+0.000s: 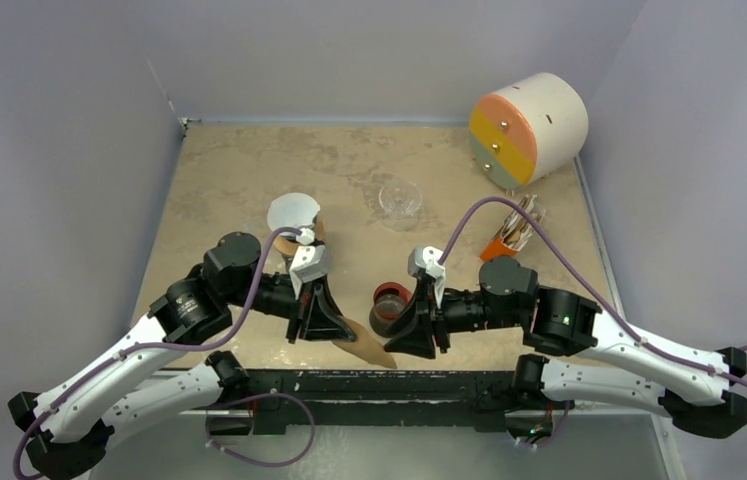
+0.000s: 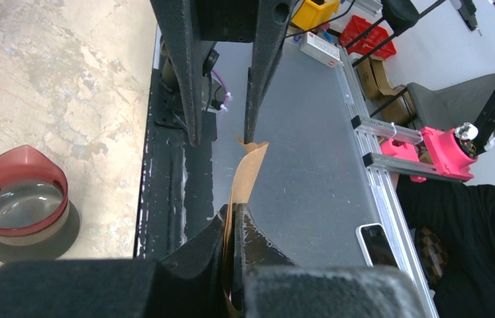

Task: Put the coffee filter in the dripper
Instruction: Pick up the coffee filter from the center of the board.

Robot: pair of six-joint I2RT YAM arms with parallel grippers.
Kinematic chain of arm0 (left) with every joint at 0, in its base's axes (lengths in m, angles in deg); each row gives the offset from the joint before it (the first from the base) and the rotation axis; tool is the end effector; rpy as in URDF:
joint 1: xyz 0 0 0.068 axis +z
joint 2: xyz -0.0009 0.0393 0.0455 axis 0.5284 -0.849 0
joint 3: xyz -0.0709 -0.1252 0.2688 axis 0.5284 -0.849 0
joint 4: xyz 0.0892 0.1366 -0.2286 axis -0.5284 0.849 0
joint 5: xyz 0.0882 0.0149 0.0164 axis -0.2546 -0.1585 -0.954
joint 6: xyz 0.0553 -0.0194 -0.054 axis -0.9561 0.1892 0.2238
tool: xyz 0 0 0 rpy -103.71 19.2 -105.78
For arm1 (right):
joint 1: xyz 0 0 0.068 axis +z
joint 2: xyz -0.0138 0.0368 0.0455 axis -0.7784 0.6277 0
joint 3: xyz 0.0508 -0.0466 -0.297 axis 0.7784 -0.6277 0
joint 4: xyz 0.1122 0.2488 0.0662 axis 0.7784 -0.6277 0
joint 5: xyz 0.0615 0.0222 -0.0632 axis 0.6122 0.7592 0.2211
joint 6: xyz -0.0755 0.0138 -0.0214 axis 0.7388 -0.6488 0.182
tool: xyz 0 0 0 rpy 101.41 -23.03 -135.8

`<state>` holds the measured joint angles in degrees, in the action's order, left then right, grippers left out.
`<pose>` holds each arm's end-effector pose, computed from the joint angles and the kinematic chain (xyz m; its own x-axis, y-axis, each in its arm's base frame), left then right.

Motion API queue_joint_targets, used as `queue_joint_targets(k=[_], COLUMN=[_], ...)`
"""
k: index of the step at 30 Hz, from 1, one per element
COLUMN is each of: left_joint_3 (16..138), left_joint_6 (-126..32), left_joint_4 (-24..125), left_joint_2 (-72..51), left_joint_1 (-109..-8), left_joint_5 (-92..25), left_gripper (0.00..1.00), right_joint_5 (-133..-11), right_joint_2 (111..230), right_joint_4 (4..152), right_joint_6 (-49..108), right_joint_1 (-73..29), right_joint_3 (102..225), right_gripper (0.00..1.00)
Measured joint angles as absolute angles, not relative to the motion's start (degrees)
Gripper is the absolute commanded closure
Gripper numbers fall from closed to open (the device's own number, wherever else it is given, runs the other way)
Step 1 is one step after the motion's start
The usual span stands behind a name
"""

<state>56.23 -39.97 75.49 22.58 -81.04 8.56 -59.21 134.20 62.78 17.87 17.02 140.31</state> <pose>0.0695 -0.1612 0.3851 -0.4594 0.2216 -0.8601 0.8704 -0.0804 -0.4857 0.0537 0.1969 0.3976 -0.3690 -0.1163 -0.9221 -0.9290 0.0763 0.3621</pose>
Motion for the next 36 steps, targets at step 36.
queue_joint_targets(k=[36], left_joint_3=[56.34], left_joint_6=[-39.97], left_joint_4=[76.23], left_joint_2=[22.56], left_joint_1=[-81.04], left_joint_5=[2.88], left_gripper=[1.0], right_joint_5=[-58.78], right_joint_2=[135.93], right_joint_4=[65.44], right_joint_6=[16.93], right_joint_1=[17.04], right_joint_3=[139.79], right_gripper=[0.6])
